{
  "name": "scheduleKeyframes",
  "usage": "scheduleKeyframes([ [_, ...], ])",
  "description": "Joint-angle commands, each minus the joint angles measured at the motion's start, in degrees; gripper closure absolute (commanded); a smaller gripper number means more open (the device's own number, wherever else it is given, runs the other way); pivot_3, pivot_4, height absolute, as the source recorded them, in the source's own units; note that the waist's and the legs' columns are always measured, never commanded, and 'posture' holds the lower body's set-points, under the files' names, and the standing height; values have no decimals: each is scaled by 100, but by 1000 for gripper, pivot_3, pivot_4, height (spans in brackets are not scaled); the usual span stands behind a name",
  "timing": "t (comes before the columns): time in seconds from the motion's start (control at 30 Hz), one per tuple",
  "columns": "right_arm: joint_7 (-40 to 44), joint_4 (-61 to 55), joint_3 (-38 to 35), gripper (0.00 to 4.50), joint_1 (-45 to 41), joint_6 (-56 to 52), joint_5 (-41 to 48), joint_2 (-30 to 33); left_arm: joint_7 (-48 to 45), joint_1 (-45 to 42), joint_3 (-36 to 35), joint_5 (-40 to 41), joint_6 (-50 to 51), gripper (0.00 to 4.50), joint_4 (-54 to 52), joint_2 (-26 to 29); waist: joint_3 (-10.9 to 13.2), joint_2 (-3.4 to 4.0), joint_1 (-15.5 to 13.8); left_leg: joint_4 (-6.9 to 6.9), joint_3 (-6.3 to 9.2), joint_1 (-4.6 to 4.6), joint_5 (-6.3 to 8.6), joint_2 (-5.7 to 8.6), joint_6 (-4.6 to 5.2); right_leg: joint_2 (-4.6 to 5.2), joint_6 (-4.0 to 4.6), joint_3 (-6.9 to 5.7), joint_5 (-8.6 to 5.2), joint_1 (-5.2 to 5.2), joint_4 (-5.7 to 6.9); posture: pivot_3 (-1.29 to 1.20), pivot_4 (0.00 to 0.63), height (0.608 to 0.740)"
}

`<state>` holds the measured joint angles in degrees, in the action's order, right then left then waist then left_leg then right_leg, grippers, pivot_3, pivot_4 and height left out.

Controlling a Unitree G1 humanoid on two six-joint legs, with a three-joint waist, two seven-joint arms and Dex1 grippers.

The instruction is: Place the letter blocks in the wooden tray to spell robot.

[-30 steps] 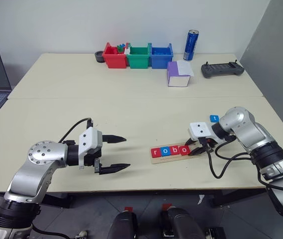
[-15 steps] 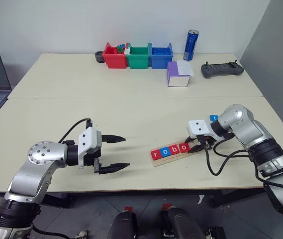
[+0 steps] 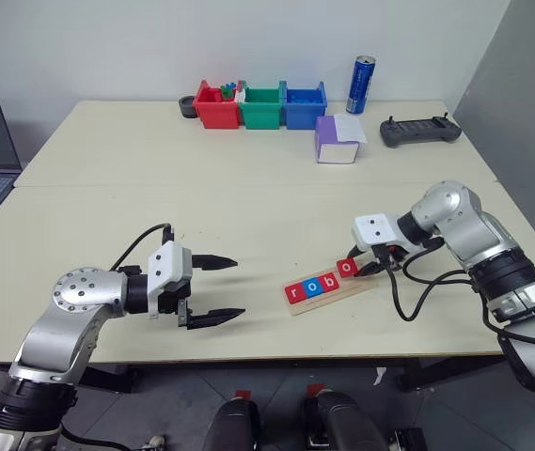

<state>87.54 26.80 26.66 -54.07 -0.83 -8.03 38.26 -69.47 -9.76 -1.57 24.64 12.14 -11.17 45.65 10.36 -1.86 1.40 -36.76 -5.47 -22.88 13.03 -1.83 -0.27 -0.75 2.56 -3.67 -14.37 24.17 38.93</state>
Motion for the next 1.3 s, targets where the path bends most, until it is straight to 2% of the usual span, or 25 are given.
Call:
scheduleKeyframes([
  [0.03,351,227,160,3051,-189,358,-156,7,3,-38,-13,6,-62,0,-75,-11,0,0,-2,0,0,0,0,0,0,0,0,0,0,0,0,0,150,740],
  [1.07,477,472,413,3051,-153,550,-147,-234,158,166,-120,74,111,0,-361,35,0,0,-1,0,0,-2,0,0,0,0,0,0,0,1,0,0,150,740],
  [1.3,496,333,434,3051,-56,283,173,-196,118,137,-108,64,79,0,-302,32,0,0,-1,0,0,-2,0,0,0,0,0,0,0,1,0,0,150,740],
])
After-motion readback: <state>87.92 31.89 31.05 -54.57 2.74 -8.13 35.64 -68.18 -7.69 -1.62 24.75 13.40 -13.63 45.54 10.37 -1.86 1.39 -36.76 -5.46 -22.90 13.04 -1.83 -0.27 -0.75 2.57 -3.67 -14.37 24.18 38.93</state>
